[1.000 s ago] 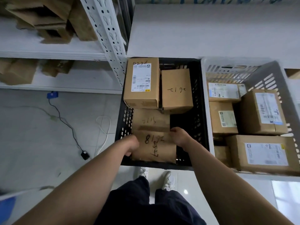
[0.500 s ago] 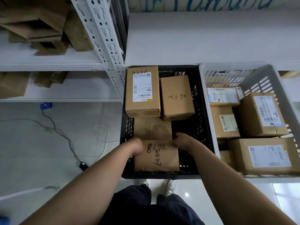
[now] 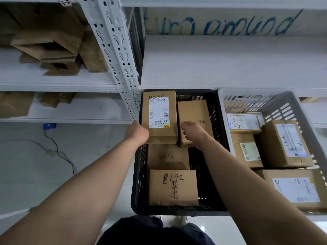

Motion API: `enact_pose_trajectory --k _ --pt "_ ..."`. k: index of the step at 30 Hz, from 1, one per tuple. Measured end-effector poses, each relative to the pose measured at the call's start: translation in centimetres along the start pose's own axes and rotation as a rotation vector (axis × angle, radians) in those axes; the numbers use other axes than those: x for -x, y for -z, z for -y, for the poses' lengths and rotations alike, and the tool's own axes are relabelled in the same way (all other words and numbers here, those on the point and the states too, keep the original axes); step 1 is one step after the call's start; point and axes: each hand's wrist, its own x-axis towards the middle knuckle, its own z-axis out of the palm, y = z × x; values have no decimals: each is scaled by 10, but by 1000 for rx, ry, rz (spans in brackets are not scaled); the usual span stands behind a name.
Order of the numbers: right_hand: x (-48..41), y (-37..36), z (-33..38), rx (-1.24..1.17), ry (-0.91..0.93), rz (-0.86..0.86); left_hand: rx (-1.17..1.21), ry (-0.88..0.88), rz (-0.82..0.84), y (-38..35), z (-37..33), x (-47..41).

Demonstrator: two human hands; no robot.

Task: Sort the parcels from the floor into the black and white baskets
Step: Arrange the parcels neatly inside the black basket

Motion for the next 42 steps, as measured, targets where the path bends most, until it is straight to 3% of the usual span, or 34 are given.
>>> enact_pose_trajectory --k 2,5,13,21,26,30,34,42 --pt "-5 -3 -1 -7 -33 49 105 4 79 -3 -1 -5" --pt "-6 -3 -3 -48 -43 89 246 5 63 -5 -7 -6" --pt "2 26 -6 -371 -109 161 260 -37 27 -8 -28 10" --pt "20 49 -18 -571 -46 213 915 120 321 -5 -44 31" --pt "18 54 -21 -499 -45 126 984 40 110 -7 -52 34" --pt "4 53 -44 -466 -260 -123 1014 19 -63 -2 -59 33" --pt "-9 45 -68 -521 -389 -116 909 12 -41 -4 -53 30" --pt "-29 28 -59 -835 -423 -119 829 -10 -69 -9 -43 19"
